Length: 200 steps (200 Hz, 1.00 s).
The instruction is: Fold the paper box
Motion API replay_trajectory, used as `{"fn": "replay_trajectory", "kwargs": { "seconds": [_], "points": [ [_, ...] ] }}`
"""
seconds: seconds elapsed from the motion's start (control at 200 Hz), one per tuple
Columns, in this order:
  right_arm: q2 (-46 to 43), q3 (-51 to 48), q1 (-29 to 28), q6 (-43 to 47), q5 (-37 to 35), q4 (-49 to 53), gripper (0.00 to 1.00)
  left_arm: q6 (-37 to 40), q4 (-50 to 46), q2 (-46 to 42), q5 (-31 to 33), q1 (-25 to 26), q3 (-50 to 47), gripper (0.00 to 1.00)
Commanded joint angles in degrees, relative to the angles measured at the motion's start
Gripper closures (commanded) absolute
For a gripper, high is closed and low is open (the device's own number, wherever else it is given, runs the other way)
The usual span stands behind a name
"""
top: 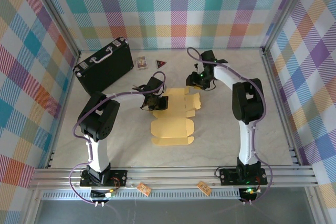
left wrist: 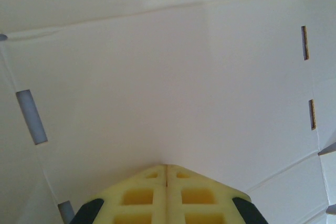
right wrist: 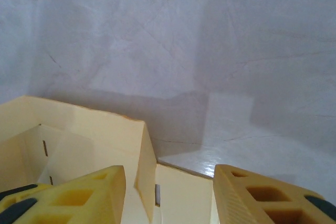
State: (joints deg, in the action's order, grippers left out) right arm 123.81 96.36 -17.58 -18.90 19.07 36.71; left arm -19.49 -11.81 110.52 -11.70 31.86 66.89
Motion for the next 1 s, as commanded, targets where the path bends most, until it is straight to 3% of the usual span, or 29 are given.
{"fn": "replay_trajectory", "kwargs": {
  "seconds": [0.0, 0.185, 0.995],
  "points": [
    [-0.2, 1.1, -1.5, -1.3, 5.2, -2.0, 0.54, 1.1, -3.7, 0.4, 1.7, 0.5, -1.8, 0.99],
    [1.3, 3.2, -3.5, -1.2, 7.2, -1.6, 0.6, 1.2, -3.6, 0.5, 1.7, 0.5, -1.7, 0.99],
    [14.7, 13.7, -7.4, -3.6, 5.8, 2.4, 0.6, 1.6, -3.6, 0.7, 1.8, 0.8, -1.7, 0.99]
  ]
}}
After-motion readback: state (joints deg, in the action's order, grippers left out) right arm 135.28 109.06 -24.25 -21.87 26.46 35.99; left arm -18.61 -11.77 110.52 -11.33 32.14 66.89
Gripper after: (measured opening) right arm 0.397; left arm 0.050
